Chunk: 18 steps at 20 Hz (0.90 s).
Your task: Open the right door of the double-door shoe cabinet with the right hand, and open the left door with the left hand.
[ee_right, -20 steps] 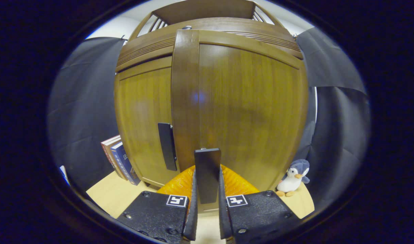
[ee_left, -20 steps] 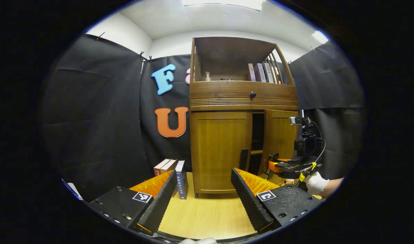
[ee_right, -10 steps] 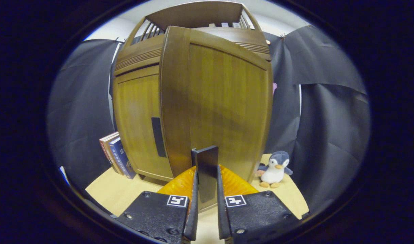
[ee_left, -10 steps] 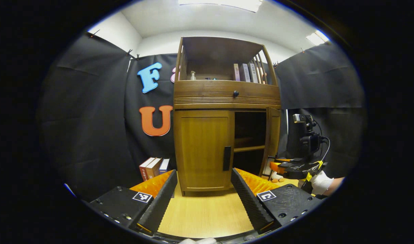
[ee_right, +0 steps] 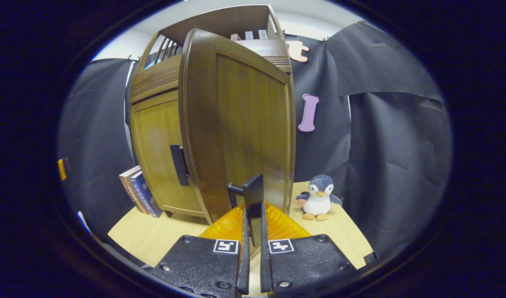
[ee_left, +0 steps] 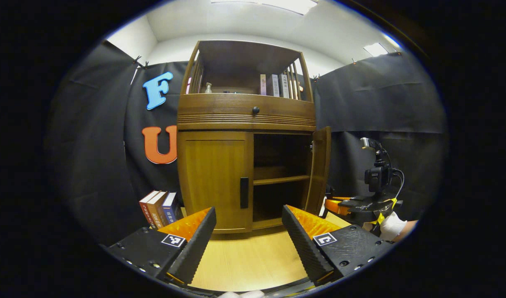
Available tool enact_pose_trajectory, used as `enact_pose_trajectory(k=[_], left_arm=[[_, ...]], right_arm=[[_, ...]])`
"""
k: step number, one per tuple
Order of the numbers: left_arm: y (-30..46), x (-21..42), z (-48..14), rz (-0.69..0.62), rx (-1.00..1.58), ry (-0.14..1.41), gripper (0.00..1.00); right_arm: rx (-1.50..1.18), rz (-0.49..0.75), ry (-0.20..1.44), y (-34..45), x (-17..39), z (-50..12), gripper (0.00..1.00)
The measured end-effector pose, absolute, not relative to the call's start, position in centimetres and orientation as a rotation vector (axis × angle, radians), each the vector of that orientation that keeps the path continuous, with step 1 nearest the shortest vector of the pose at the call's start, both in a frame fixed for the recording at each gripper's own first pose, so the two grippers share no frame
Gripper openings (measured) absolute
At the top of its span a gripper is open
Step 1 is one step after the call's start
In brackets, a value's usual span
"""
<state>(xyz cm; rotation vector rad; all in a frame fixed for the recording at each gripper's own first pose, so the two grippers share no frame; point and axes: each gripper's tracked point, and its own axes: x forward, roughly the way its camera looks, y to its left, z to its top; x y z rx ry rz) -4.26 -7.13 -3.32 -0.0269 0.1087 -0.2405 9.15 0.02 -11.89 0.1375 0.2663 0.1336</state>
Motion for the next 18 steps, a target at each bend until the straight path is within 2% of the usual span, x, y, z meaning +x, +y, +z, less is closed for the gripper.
enact_pose_trajectory(k=[7,14,15,16,18], left_arm=[[-14.5,-4.6,-2.9,-0.212,-0.021,0.116,0.96],[-21.1,-6.6,-2.0,-0.132,-0.012,0.109,0.96],[-21.8,-6.8,-2.0,-0.121,-0.012,0.116,1.0],[-22.6,-7.1,-2.0,-0.109,-0.01,0.12,0.96],[-23.7,-7.8,-1.9,-0.083,-0.004,0.123,0.96]], right_arm=[[0.126,0.219,0.288,-5.5,8.2,-12.0,0.07],[0.109,0.336,0.282,-10.5,8.5,-12.0,0.05],[0.103,0.35,0.279,-11.1,8.6,-12.1,0.05],[0.098,0.363,0.277,-11.7,8.7,-12.1,0.05],[0.09,0.385,0.274,-13.0,9.1,-12.2,0.05]])
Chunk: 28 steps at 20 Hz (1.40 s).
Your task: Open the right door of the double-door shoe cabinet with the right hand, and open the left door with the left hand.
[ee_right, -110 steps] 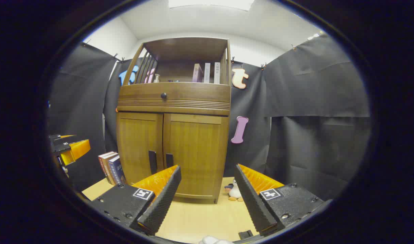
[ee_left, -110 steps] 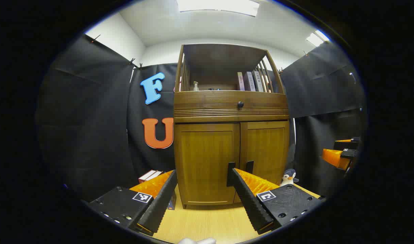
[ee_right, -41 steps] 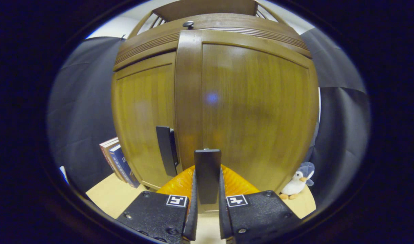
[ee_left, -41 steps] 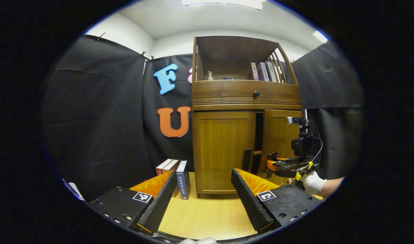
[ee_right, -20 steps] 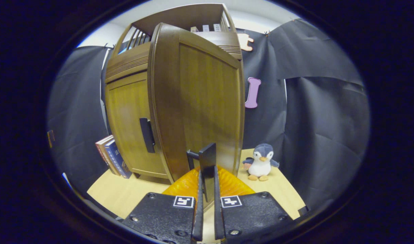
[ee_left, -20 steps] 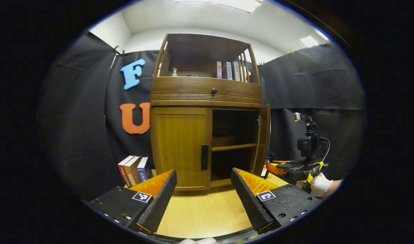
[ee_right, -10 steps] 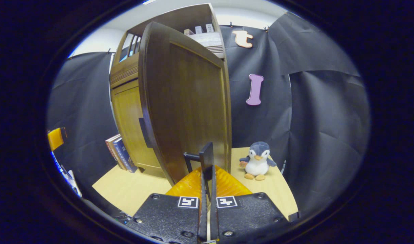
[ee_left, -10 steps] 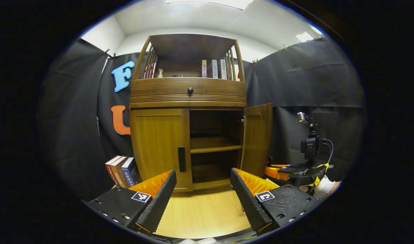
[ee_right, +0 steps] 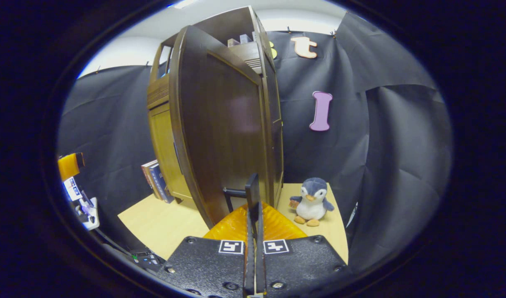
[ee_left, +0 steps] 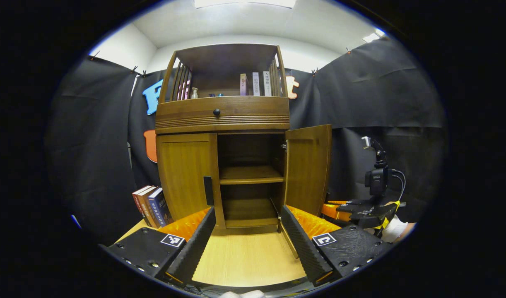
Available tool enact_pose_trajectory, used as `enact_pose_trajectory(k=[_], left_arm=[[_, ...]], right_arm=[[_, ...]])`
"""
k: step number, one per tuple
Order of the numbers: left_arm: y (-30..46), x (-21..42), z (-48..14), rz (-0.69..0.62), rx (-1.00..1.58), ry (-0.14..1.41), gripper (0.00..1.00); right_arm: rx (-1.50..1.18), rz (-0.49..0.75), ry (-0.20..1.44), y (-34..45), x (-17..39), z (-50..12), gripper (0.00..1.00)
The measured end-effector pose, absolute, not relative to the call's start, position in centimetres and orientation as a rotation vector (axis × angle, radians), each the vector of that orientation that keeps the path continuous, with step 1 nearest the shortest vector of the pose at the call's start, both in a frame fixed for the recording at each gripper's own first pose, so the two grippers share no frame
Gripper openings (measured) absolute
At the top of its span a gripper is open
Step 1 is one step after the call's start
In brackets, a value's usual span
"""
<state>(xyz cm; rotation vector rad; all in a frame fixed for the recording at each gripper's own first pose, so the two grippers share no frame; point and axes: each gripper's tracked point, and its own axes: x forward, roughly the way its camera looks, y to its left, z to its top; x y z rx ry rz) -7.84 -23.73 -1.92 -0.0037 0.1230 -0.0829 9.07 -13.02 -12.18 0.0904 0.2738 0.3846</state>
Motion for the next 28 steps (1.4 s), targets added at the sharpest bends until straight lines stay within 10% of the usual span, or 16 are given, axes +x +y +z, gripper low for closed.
enact_pose_trajectory(k=[19,28], left_arm=[[-25.4,-11.5,-1.6,0.037,0.0,0.145,0.96],[-22.6,-10.1,-1.0,0.036,0.017,0.116,0.96]], right_arm=[[0.055,0.489,0.208,-17.3,8.7,-12.6,0.11],[0.116,0.216,0.184,-25.4,4.0,-9.9,0.89]])
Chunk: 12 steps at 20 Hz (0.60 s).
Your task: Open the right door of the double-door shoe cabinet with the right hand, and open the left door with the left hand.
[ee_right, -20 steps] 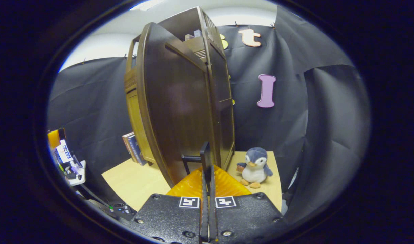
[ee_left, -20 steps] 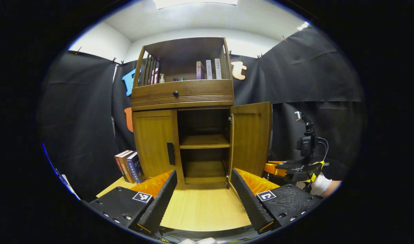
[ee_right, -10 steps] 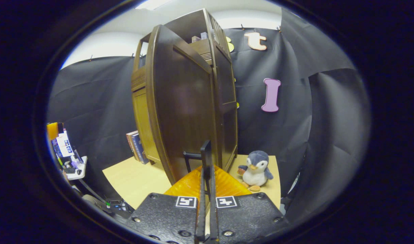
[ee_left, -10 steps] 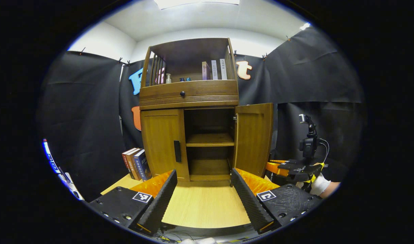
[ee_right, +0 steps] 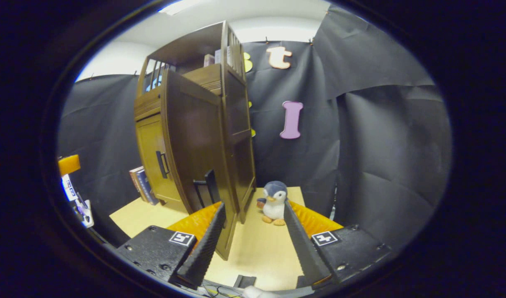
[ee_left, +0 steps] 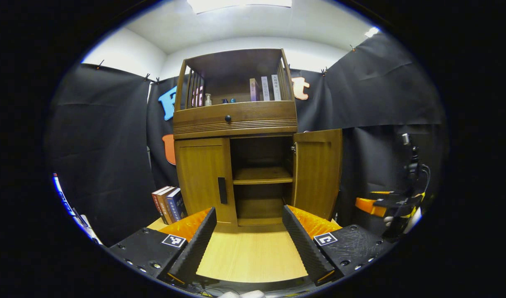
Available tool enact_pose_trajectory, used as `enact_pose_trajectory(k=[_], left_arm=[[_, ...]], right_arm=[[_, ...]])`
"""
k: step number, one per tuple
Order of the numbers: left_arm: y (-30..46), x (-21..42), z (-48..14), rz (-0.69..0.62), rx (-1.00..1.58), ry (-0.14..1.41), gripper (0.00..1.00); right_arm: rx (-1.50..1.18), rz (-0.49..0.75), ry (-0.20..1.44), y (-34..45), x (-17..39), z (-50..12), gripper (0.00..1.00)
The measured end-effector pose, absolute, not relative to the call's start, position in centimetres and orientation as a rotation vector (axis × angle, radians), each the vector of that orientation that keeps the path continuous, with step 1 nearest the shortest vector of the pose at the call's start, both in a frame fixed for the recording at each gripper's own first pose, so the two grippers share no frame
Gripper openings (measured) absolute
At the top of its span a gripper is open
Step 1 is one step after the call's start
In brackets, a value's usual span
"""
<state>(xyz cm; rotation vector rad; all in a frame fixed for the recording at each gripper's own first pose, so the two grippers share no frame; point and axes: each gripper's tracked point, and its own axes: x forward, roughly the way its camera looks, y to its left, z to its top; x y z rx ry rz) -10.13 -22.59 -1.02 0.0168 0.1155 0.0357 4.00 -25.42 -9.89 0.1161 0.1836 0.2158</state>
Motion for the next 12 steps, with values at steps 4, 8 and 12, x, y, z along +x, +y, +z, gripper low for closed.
enact_pose_trajectory(k=[4,8,12], left_arm=[[-20.5,-8.8,-1.0,0.027,0.026,0.097,0.96],[-17.7,-6.8,-0.8,-0.002,0.035,0.073,0.96],[-13.5,-3.8,-0.2,-0.028,0.045,0.052,0.96]], right_arm=[[0.129,0.123,0.094,-25.6,2.0,-5.8,0.9],[0.137,0.082,0.019,-22.7,0.3,-2.0,0.97],[0.137,0.044,-0.025,-17.9,-0.4,0.3,0.99]])
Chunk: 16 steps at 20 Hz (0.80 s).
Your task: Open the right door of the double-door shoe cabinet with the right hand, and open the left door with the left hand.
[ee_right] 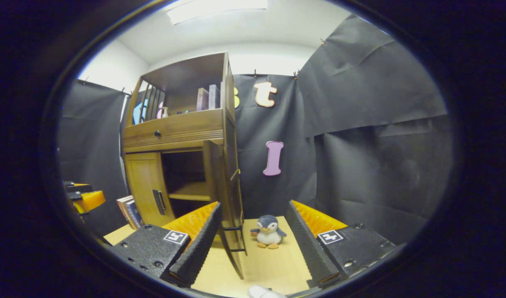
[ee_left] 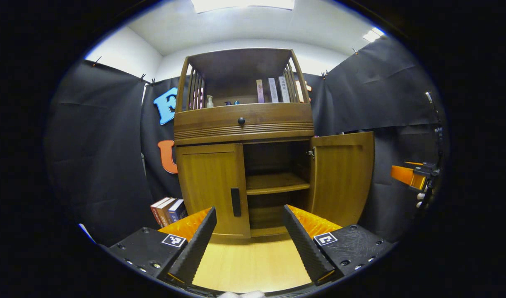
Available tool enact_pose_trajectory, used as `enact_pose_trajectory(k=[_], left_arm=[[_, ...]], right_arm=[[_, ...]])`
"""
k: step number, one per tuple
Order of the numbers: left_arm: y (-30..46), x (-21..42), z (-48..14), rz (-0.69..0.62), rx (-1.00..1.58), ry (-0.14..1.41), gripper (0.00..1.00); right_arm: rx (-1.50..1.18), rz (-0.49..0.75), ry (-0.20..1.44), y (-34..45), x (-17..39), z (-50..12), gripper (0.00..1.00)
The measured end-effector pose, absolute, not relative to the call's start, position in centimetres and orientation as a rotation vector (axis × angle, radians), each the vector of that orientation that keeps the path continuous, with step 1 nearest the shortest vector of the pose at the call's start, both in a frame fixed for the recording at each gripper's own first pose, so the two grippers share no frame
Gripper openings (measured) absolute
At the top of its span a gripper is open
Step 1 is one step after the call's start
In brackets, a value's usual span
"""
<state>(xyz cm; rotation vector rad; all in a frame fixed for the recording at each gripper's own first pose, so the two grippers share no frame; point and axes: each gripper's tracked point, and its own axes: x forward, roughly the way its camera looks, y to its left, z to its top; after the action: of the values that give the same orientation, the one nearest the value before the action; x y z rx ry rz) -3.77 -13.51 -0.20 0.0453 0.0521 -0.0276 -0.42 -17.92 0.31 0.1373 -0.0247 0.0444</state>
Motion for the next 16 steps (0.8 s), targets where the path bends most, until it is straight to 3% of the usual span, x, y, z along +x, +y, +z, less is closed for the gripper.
enact_pose_trajectory(k=[4,5,6,9,16], left_arm=[[-9.6,-0.9,-0.8,-0.042,0.062,0.043,0.96],[-8.7,-0.3,-1.1,-0.05,0.061,0.041,1.0],[-8.1,0.2,-1.4,-0.06,0.058,0.045,0.96],[-6.5,1.8,-2.8,-0.086,0.045,0.059,0.96],[-6.9,7.6,-6.4,-0.163,0.001,0.076,0.96]], right_arm=[[0.156,0.015,-0.035,-13.1,-1.3,1.6,0.99],[0.158,0.008,-0.035,-11.8,-1.4,1.6,0.99],[0.159,0.003,-0.033,-10.7,-1.5,1.5,0.99],[0.151,-0.003,-0.003,-7.2,-1.7,0.6,0.99],[0.103,-0.064,0.063,-3.8,-2.8,-0.6,0.99]])
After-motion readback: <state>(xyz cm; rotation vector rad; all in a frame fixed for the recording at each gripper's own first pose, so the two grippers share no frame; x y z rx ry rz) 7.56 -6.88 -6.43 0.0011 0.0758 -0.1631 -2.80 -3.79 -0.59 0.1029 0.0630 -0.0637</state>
